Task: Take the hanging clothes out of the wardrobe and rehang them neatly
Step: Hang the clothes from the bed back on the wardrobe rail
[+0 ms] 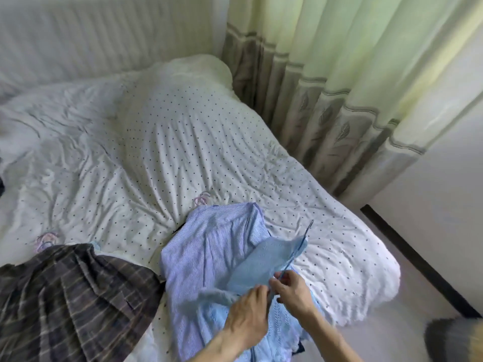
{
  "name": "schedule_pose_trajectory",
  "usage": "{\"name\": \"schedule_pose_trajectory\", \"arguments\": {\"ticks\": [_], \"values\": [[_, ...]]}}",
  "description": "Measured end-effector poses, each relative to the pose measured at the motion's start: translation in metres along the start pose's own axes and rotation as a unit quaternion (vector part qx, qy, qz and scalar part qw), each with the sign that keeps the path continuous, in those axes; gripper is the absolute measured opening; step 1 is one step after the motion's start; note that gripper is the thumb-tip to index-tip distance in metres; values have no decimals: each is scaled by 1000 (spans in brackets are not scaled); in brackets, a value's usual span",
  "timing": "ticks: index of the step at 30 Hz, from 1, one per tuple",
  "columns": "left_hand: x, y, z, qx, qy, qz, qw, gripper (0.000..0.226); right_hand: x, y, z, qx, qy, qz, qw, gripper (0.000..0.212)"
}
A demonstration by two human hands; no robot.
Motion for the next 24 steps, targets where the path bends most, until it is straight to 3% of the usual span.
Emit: {"name": "schedule_pose_trajectory", "arguments": {"ticks": [3,8,11,13,15,17,20,24], "values": [[49,17,-3,-47,-39,59,996,30,17,44,-42,25,-44,-27,998,8],[126,22,-31,-70,-35,150,986,31,34,143,-131,78,48,-111,990,11],[179,-1,-68,56,-53,218,973,47,34,215,-194,108,84,-125,983,5],[228,-9,-94,138,-82,285,945,64,36,264,-236,137,101,-127,977,3],[290,-6,-111,161,-107,370,909,64,41,310,-273,181,118,-127,968,5],[357,8,-118,141,-115,442,879,52,46,354,-306,231,110,-127,958,8],[441,38,-108,46,-69,480,873,45,62,416,-345,318,71,-125,937,10],[525,78,-86,-41,59,528,846,52,103,490,-384,477,-7,-127,870,7]]}}
Point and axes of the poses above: each hand's wrist, its own y-axis away from the middle knuckle, its own z-axis out of the palm, x = y × z, the point moved 5 cm from there along -y, towards the middle knuckle, and after that the axes turned 10 degrees about -y, right-handed, at the moved point
